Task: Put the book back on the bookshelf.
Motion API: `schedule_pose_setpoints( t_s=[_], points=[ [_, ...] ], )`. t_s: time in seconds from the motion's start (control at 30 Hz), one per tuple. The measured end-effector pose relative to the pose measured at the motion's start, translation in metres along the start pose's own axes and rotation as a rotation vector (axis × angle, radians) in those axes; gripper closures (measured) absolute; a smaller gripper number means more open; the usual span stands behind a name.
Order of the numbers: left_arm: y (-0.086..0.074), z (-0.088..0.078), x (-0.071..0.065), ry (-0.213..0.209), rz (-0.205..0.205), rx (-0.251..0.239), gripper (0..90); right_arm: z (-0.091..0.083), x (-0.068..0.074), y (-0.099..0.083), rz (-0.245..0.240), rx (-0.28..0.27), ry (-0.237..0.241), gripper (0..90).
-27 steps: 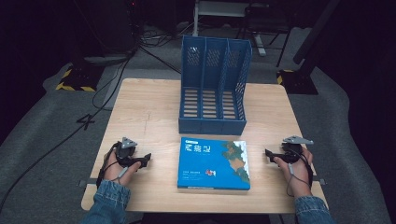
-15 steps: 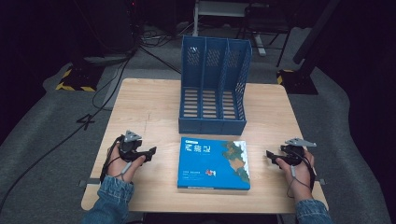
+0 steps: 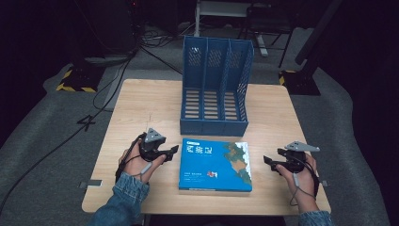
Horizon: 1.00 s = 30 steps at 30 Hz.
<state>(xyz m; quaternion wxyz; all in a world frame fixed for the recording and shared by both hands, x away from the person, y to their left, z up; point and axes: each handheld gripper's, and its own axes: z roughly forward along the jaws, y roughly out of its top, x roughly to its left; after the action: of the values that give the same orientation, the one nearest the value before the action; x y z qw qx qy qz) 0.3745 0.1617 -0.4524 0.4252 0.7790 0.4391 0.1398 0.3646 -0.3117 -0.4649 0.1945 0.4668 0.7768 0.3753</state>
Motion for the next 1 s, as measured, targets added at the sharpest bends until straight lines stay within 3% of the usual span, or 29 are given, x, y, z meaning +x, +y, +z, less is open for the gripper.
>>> schedule_pose_setpoints(
  t_s=[0.07,0.1,0.17,0.23,0.27,0.33,0.4,0.43,0.5,0.63,0.73,0.87,1.0],
  points=[
    [-0.001,0.007,0.000,0.013,0.000,0.038,36.9,0.000,0.004,0.002,-0.001,-0.007,0.010,25.4],
    [-0.001,0.010,0.000,0.009,-0.012,0.055,37.7,0.000,0.009,0.005,-0.002,-0.028,0.042,25.4],
    [0.003,0.013,-0.003,-0.011,-0.059,0.089,40.8,0.001,0.019,0.010,-0.010,-0.035,0.076,25.0],
    [0.005,0.014,-0.004,-0.019,-0.062,0.092,41.1,0.003,0.024,0.012,-0.015,-0.031,0.095,24.6],
    [0.008,0.012,-0.008,-0.038,-0.092,0.107,41.1,0.004,0.034,0.016,-0.027,-0.027,0.122,24.0],
    [0.011,0.012,-0.008,-0.047,-0.106,0.113,40.8,0.004,0.039,0.018,-0.028,-0.023,0.129,23.5],
    [0.015,0.015,-0.009,-0.037,-0.117,0.125,39.3,0.007,0.057,0.026,-0.052,-0.020,0.169,23.1],
    [0.017,0.017,-0.009,-0.031,-0.118,0.130,39.3,0.007,0.057,0.026,-0.052,-0.020,0.169,23.1],
    [0.021,0.022,-0.010,-0.018,-0.113,0.148,38.2,0.012,0.073,0.033,-0.102,-0.013,0.199,22.6],
    [0.023,0.028,-0.013,-0.040,-0.103,0.155,36.2,0.019,0.088,0.038,-0.150,0.005,0.234,22.9],
    [0.018,0.031,-0.009,-0.055,-0.081,0.151,35.8,0.027,0.102,0.039,-0.219,0.018,0.271,26.1],
    [0.015,0.035,-0.007,-0.057,-0.066,0.163,35.7,0.030,0.110,0.037,-0.244,0.022,0.295,25.8],
    [0.010,0.039,-0.004,-0.087,-0.086,0.182,34.4,0.032,0.120,0.033,-0.252,0.039,0.346,25.7]
  ],
)
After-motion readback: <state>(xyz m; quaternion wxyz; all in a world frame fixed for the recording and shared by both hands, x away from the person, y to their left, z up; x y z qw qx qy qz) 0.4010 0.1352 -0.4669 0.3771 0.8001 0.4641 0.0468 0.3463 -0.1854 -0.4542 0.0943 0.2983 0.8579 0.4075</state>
